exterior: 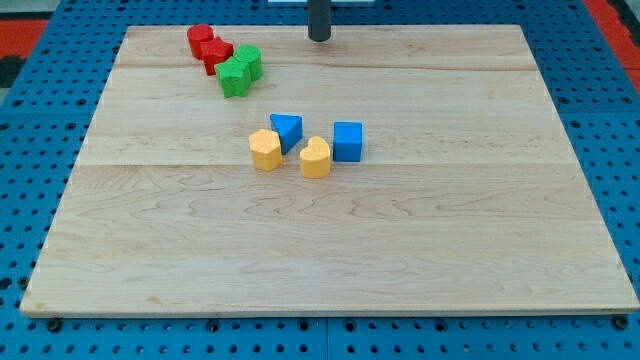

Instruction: Move the blue blocks towards the left

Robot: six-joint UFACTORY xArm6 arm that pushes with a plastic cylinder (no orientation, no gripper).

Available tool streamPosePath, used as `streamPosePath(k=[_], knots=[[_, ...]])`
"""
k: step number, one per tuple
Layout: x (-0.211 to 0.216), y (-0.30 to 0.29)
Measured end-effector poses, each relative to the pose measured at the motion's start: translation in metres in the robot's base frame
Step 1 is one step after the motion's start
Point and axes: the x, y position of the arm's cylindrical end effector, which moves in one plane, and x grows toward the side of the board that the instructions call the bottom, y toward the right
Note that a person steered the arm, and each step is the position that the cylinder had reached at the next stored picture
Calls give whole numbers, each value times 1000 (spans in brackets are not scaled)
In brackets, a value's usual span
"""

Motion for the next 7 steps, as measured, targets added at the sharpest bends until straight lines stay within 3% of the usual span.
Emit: streamPosePath(k=[3, 4, 5, 6, 7], knots=[[0, 0], [20, 12], [75, 42], [125, 132], [190, 154]])
